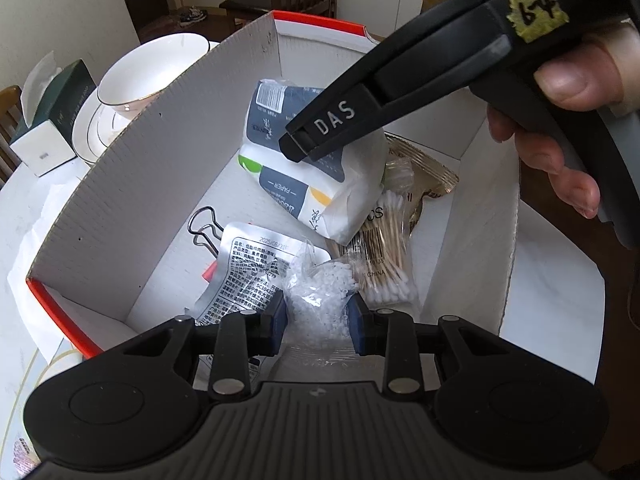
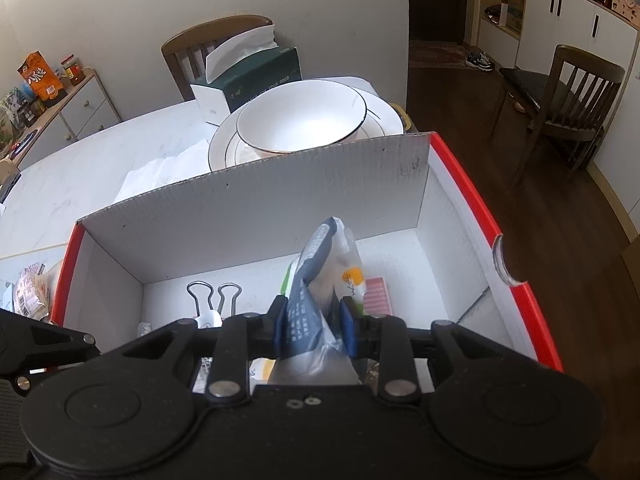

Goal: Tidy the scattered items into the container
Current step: 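Open both grippers to drop the wipes pack and bead bag into the box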

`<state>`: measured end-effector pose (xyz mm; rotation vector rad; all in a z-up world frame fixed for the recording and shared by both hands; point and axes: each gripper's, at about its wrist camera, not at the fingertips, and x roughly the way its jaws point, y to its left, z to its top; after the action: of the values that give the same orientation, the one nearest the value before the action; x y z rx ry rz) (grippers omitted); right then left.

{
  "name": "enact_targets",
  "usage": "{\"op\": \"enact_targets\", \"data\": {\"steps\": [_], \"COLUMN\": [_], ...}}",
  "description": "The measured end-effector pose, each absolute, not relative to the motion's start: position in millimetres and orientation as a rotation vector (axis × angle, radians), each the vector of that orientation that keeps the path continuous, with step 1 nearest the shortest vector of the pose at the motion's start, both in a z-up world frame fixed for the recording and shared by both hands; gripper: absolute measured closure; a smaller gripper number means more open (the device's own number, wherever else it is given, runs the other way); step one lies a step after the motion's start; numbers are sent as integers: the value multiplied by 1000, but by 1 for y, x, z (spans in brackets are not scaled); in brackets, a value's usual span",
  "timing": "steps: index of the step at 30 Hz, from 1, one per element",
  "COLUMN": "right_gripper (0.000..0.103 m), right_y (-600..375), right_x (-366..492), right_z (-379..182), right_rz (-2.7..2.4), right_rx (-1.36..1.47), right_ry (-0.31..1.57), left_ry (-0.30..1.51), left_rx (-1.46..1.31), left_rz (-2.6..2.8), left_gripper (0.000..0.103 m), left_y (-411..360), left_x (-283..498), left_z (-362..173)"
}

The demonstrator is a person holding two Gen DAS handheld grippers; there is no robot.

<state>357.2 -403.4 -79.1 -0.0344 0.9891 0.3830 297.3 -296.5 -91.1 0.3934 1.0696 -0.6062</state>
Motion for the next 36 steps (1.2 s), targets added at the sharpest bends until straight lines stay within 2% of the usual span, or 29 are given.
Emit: {"op": "enact_targets", "data": {"steps": [5,11,16,25,27,28,36], "right_gripper": [68,57,50,43,39,37,27], "right_y": [-409,-416,-419,-420,-420,-421,-423], "right_x": [354,347,342,330,325,323,303], "right_z": [-77,-73,-70,-56,-51,-49,-28], "right_rz": [389,397,402,421,426,428,460], "right_rx": [-29,-21,-16,-16,-17,-17,-8], "right_ry": [982,975,974,942,928,918,867], "left_ry": [1075,1062,1045,984,968,956,877], "left_rx": [387,380,370,348,328,318,265], "left_rz": [-603,-580,-580,-552,-555,-558,-563], "left_gripper": [71,57,56,46,35,34,33], "left_y": [-295,-291,-290,-282,-279,-278,-272], "left_x": [296,294,292,287,284,282,264], "left_z": [-92,-89,-86,-73,-69,-67,-49]}}
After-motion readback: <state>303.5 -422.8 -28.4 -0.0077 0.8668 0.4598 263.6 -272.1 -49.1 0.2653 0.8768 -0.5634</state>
